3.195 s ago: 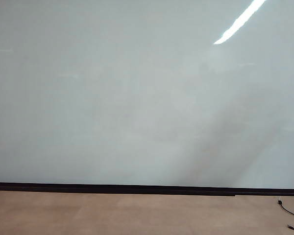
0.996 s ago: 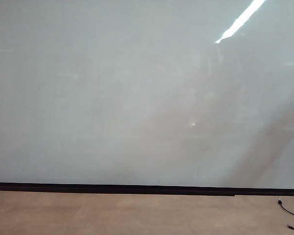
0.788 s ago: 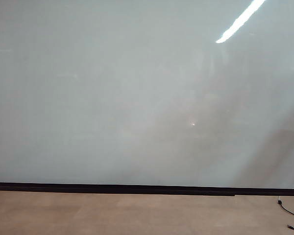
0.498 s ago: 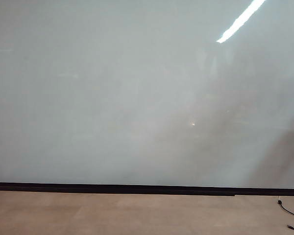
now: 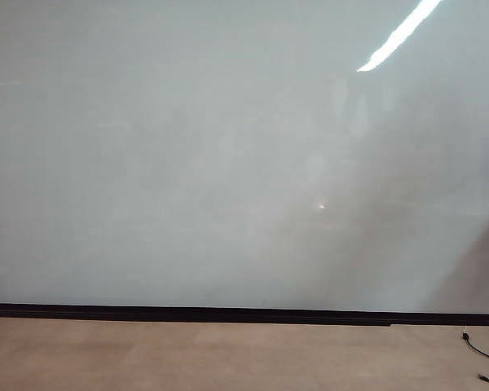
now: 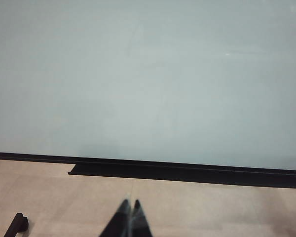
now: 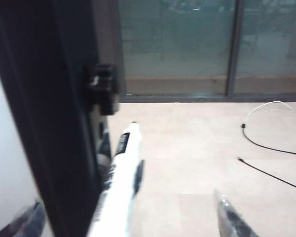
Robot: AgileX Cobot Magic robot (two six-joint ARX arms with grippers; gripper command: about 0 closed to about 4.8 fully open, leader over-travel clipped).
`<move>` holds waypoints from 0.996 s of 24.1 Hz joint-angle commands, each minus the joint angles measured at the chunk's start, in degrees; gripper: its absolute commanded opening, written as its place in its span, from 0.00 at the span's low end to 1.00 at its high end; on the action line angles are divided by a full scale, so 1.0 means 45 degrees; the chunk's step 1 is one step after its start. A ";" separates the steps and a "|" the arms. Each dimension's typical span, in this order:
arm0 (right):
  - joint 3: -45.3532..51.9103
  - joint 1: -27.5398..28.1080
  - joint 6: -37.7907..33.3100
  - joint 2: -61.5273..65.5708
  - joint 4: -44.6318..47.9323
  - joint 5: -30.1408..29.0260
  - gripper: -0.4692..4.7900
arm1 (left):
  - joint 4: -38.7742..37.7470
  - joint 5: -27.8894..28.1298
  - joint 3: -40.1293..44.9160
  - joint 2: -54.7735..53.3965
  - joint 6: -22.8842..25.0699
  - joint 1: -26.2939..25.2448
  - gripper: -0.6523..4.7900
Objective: Pick up the pen on the shelf to the right of the whiteboard and draw a cross mark.
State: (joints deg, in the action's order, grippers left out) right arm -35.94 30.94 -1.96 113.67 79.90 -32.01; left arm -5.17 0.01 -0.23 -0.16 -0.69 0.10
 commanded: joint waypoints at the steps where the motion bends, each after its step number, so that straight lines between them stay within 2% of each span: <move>1: -0.0010 0.0092 -0.0029 -0.0010 0.0243 -0.0495 0.94 | 0.0117 -0.0044 -0.0034 -0.0005 0.0053 0.0005 0.11; 6: -0.0141 0.0287 -0.0034 -0.0005 0.0257 -0.1107 0.90 | 0.0117 -0.0044 -0.0034 -0.0005 0.0053 0.0005 0.11; 12: -0.0151 0.0452 -0.0151 -0.0010 0.0257 -0.1209 0.90 | 0.0117 -0.0049 -0.0034 -0.0005 0.0053 0.0005 0.11; 16: -0.0170 0.0452 -0.0151 -0.0010 0.0257 -0.1209 0.82 | 0.0117 -0.0044 -0.0034 -0.0005 0.0053 0.0005 0.11; 21: -0.0170 0.0393 -0.0160 -0.0010 0.0257 -0.1219 0.82 | 0.0112 -0.0044 -0.0034 -0.0005 0.0053 0.0005 0.11; 24: -0.0170 0.0170 -0.0204 -0.0010 0.0257 -0.1205 0.78 | 0.0117 -0.0049 -0.0034 -0.0005 0.0049 0.0005 0.11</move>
State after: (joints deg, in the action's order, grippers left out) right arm -36.49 32.08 -2.55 113.80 80.07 -37.23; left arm -5.17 0.01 -0.23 -0.16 -0.69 0.10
